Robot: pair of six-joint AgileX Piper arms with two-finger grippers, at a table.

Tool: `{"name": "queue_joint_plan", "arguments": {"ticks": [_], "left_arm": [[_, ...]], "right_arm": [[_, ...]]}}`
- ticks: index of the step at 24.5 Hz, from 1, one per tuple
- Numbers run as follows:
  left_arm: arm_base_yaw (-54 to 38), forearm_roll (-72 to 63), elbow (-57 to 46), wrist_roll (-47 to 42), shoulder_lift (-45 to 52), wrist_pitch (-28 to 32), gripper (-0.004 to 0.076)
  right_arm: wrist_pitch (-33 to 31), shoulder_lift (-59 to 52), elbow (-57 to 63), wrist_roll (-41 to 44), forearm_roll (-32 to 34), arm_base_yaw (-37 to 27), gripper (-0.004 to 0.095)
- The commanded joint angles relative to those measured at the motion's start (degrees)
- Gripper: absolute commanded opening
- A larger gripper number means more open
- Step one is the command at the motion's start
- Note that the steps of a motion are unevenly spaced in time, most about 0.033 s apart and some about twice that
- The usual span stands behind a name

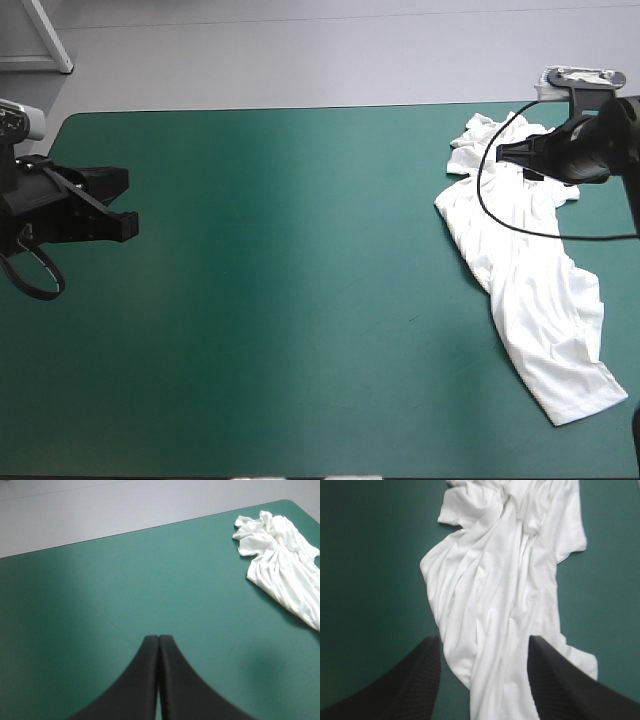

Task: Fold the cloth

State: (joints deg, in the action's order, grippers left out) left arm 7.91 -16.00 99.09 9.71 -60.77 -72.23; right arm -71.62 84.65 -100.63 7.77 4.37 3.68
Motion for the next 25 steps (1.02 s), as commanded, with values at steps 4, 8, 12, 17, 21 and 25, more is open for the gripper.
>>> {"name": "queue_joint_plan", "arguments": {"ticks": [4,8,12,17,21,25], "left_arm": [[0.16,-1.36,1.03,-0.29,0.43,-1.48,-0.0009],[0.16,-1.36,1.03,-0.29,0.43,-1.37,-0.0009],[0.16,-1.36,1.03,-0.29,0.43,0.16,-0.0009],[0.16,-1.24,1.03,-0.29,0.43,1.17,-0.0009],[0.16,-1.24,1.03,-0.29,-0.06,1.82,-0.0009],[0.16,-1.14,1.03,-0.29,-0.59,1.89,-0.0009]], "right_arm": [[2.91,11.14,-2.77,-0.97,-6.36,-7.11,0.0514],[5.40,17.65,-4.20,-1.81,-6.65,-8.07,0.0514],[6.04,25.82,-5.07,-1.81,-6.73,-8.07,0.0514],[6.99,31.92,-5.36,-1.90,-6.22,-7.95,0.0514],[7.50,34.25,-5.25,-1.90,-6.22,-7.95,0.0509],[3.39,38.00,-5.25,-3.16,-8.33,-6.85,0.0173]]}}
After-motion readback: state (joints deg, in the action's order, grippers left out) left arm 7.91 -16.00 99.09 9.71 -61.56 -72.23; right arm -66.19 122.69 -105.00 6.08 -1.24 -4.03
